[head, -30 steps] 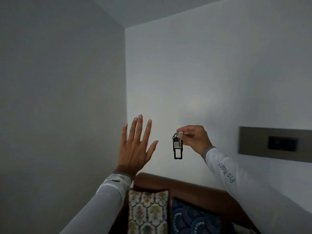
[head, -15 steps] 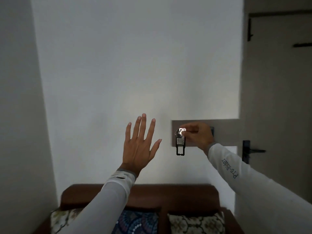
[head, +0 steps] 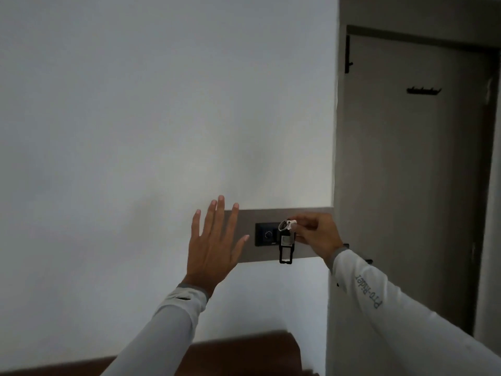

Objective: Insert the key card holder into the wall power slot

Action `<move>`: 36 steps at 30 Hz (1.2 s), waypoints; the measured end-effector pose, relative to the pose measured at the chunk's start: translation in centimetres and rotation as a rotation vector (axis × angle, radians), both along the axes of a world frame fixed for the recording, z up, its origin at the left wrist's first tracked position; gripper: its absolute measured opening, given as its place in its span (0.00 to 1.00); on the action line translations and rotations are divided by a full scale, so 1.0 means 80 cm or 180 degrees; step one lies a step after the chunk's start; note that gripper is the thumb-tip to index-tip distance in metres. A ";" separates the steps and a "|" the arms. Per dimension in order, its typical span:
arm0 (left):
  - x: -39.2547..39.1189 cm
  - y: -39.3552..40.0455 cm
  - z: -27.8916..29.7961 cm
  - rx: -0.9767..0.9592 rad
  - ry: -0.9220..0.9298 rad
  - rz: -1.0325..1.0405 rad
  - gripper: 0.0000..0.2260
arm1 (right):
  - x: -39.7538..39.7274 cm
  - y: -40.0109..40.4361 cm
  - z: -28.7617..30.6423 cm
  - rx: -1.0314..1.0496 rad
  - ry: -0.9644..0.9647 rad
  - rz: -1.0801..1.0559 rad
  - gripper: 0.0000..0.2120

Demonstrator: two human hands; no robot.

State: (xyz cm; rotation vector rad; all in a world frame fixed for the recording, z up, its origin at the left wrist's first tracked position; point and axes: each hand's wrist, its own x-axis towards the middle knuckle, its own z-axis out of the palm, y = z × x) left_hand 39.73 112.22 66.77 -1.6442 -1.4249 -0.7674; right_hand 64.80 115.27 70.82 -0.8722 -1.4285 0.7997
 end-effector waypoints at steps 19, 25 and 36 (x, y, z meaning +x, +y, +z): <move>0.085 0.261 -0.040 0.0108 -0.0020 0.0718 0.31 | 0.048 0.341 0.002 0.0553 -0.0459 -0.0089 0.10; 0.070 0.330 -0.040 0.0163 0.0177 0.0834 0.30 | 0.030 0.412 -0.017 0.0834 -0.0653 0.0006 0.10; 0.059 0.423 -0.071 0.0134 0.0126 0.0732 0.31 | 0.021 0.474 -0.084 0.1247 -0.1178 0.0229 0.11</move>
